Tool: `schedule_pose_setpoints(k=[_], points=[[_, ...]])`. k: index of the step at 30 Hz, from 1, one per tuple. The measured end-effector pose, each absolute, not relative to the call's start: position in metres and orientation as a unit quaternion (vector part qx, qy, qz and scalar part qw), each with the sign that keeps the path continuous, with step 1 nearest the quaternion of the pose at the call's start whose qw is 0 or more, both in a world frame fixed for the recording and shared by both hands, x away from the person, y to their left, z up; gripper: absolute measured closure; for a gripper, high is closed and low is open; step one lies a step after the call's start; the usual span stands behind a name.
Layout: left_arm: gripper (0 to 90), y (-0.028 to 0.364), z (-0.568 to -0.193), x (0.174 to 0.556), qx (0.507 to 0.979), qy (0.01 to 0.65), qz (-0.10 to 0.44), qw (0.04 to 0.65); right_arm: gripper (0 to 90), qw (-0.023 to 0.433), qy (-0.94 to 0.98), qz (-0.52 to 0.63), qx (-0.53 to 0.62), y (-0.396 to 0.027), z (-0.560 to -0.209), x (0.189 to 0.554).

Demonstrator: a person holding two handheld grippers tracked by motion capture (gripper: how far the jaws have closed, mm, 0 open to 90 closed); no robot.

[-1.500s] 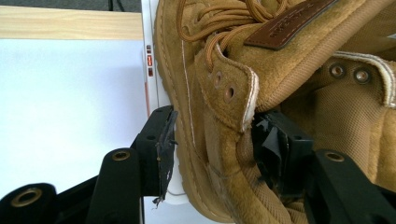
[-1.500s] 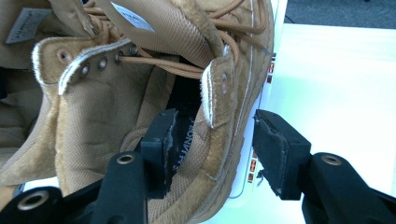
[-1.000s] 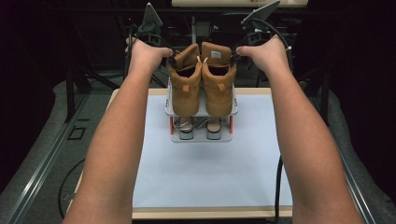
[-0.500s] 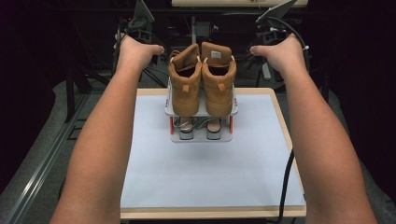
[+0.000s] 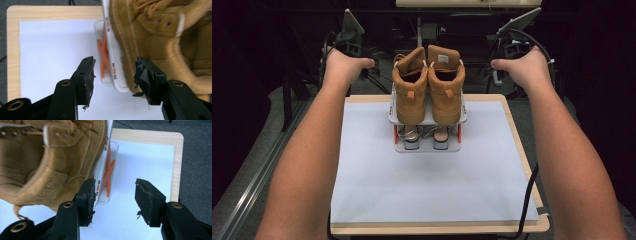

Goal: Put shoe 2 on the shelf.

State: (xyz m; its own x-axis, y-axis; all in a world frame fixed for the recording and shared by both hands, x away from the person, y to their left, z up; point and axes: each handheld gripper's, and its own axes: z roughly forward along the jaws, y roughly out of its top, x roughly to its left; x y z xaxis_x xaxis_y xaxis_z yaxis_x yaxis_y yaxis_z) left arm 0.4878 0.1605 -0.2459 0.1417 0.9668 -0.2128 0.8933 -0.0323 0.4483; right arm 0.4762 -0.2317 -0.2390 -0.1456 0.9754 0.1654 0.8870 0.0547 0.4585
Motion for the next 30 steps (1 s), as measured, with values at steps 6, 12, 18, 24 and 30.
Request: schedule_pose_setpoints(k=[6, 12, 18, 24, 30], points=[[48.4, 0.18, -0.259, 0.483, 0.706, 0.66, 0.074, 0.247, 49.8, 0.095, 0.716, 0.227, 0.653, -0.242, -0.252, 0.473], [47.7, 0.192, -0.277, 0.477, 0.713, 0.655, 0.069, 0.239, 49.5, 0.094, 0.713, 0.217, 0.66, -0.251, -0.269, 0.469], [48.0, 0.201, -0.285, 0.471, 0.717, 0.651, 0.065, 0.239, 49.7, 0.096, 0.716, 0.209, 0.659, -0.255, -0.281, 0.466], [48.2, 0.216, -0.304, 0.465, 0.719, 0.653, 0.065, 0.227, 49.9, 0.098, 0.73, 0.204, 0.645, -0.253, -0.301, 0.458], [48.1, 0.22, -0.325, 0.461, 0.722, 0.654, 0.058, 0.217, 50.3, 0.083, 0.746, 0.196, 0.631, -0.252, -0.316, 0.451]])
